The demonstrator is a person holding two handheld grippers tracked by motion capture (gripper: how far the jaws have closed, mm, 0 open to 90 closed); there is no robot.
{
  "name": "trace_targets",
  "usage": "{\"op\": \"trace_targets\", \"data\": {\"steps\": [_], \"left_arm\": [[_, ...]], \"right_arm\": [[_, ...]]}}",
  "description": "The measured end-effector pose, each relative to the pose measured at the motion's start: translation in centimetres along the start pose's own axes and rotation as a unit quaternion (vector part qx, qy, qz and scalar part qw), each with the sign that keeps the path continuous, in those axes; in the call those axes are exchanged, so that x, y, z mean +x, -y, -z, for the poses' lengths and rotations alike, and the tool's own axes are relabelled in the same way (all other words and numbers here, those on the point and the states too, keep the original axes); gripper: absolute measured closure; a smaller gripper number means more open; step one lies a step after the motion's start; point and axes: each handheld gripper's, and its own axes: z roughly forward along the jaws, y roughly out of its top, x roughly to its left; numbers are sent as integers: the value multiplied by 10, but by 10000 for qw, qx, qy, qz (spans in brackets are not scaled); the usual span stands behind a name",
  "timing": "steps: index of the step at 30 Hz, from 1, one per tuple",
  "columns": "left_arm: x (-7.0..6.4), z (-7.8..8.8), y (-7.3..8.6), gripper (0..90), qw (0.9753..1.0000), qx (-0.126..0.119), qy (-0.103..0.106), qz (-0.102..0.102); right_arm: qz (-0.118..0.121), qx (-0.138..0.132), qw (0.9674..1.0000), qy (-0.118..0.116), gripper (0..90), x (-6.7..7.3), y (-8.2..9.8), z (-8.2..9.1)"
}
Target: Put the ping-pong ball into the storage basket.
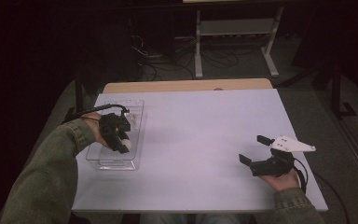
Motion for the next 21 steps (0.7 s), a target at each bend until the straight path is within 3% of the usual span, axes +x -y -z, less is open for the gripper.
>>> {"op": "trace_targets", "data": {"steps": [21], "left_arm": [[2,-26,4,503,9999,58,113,36]], "right_arm": [[6,29,10000,-2,0,0,1,0]]}}
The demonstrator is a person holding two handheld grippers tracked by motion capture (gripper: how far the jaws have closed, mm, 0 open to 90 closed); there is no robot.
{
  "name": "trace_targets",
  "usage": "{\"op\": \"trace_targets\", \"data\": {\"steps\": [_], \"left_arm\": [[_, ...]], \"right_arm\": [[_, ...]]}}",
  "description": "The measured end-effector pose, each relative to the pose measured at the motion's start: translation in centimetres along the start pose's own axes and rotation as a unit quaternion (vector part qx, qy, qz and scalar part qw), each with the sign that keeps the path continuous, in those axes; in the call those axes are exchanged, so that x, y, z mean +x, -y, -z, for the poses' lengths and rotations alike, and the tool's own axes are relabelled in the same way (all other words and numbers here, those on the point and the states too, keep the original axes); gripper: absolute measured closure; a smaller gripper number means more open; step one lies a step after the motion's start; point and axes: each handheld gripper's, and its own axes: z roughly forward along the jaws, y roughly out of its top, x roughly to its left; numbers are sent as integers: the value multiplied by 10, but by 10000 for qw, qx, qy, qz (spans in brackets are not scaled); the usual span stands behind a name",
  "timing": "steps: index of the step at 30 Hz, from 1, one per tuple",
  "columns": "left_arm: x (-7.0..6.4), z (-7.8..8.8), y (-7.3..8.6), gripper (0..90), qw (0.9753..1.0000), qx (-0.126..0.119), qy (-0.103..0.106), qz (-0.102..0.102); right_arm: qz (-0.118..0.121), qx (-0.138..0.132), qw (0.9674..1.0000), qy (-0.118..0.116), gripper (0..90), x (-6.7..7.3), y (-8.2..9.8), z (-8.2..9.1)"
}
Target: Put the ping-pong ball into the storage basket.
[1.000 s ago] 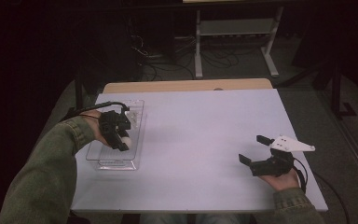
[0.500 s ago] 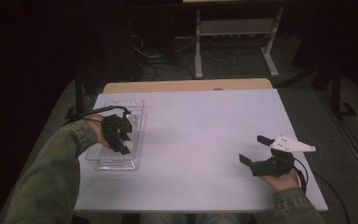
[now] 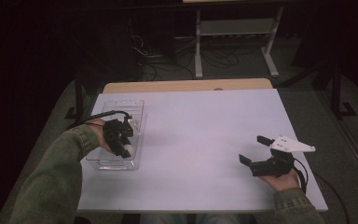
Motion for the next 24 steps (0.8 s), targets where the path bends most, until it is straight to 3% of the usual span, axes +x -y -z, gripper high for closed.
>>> {"op": "trace_targets", "data": {"steps": [24], "left_arm": [[3,-15,-3,502,10000,36,31,7]], "right_arm": [[16,38,10000,-4,0,0,1,0]]}}
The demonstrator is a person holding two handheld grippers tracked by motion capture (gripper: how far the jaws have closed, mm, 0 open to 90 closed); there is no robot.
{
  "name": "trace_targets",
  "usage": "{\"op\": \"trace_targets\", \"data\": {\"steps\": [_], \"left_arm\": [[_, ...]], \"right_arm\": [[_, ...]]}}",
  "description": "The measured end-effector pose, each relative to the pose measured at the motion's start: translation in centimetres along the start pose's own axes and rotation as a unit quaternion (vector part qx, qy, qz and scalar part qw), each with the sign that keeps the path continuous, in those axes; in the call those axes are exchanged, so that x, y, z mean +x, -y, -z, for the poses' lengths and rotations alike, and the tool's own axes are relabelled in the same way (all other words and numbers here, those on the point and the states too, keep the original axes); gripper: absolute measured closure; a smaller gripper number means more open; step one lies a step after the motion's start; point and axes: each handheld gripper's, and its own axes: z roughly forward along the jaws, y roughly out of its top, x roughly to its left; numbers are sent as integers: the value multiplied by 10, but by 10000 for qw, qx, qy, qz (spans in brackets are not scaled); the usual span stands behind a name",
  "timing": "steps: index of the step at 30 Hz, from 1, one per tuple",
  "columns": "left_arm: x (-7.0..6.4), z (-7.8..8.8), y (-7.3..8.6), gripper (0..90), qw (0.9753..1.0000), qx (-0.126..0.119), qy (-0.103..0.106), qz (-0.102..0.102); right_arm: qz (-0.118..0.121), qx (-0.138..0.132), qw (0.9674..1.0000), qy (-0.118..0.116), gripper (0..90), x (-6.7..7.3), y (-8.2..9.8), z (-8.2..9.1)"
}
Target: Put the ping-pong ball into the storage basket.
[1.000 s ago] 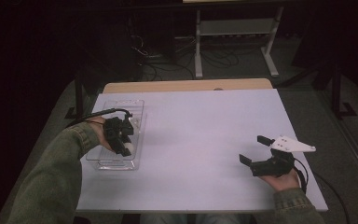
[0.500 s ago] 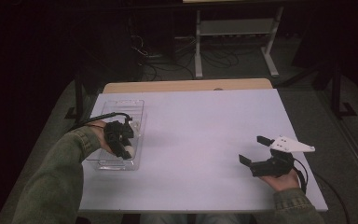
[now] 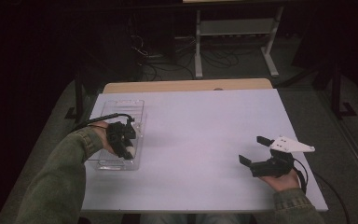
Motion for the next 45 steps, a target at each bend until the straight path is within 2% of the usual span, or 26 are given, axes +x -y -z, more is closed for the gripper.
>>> {"op": "trace_targets", "data": {"steps": [9,13,23,26,32,36,38,45], "left_arm": [[3,-4,0,503,10000,5,16,-7],[5,-12,3,503,10000,15,54,39],[7,-17,3,502,9999,31,72,89],[6,-19,2,502,9999,75,91,53],[8,-19,2,496,9999,72,-3,96],[8,-17,2,445,9997,-11,-178,194],[9,-16,2,393,9992,-16,-314,245],[10,-13,3,206,9972,-4,-602,443]], "right_arm": [[-5,16,10000,0,0,0,0,0],[2,40,10000,-17,0,0,1,-1],[-2,61,10000,-23,0,1,1,-1],[2,63,10000,-24,0,1,1,-1],[-11,57,10000,-22,0,1,1,0],[3,50,10000,-25,0,1,1,0],[12,49,10000,-24,0,1,1,0],[17,55,10000,-18,0,1,1,0]]}}
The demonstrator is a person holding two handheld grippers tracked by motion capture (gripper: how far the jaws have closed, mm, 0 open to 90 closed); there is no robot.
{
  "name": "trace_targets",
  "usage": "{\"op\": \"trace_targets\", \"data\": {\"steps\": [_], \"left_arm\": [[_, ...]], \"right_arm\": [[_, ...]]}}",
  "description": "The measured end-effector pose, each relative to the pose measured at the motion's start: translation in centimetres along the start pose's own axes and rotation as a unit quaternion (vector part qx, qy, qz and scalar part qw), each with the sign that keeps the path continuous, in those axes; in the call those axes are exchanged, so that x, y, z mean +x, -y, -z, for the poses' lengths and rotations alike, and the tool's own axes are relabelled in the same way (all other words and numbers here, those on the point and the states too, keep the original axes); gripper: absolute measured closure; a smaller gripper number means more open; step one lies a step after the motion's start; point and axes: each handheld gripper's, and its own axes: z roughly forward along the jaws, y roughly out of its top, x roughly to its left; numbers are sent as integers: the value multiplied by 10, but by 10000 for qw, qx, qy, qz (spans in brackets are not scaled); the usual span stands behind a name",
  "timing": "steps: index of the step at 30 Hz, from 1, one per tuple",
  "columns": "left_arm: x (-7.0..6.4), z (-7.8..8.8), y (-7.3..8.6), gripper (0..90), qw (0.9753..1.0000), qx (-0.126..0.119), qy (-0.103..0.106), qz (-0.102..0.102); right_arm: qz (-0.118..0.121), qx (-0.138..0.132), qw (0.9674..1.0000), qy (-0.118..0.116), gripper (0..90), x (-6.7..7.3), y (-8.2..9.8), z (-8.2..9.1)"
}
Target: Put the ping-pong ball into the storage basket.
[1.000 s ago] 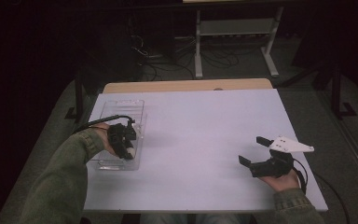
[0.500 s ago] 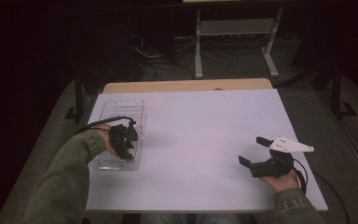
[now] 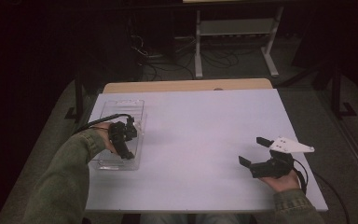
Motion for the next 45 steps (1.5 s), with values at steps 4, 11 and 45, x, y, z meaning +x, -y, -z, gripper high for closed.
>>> {"op": "trace_targets", "data": {"steps": [4,11,45], "left_arm": [[2,3,3,128,9998,-26,-152,145],[3,5,5,43,9995,-4,-219,247],[10,35,32,0,9895,-1068,-434,877]], "right_arm": [[0,-1,10000,5,0,0,0,0],[2,7,10000,1,0,0,0,0],[-11,-2,10000,20,0,1,0,2]]}}
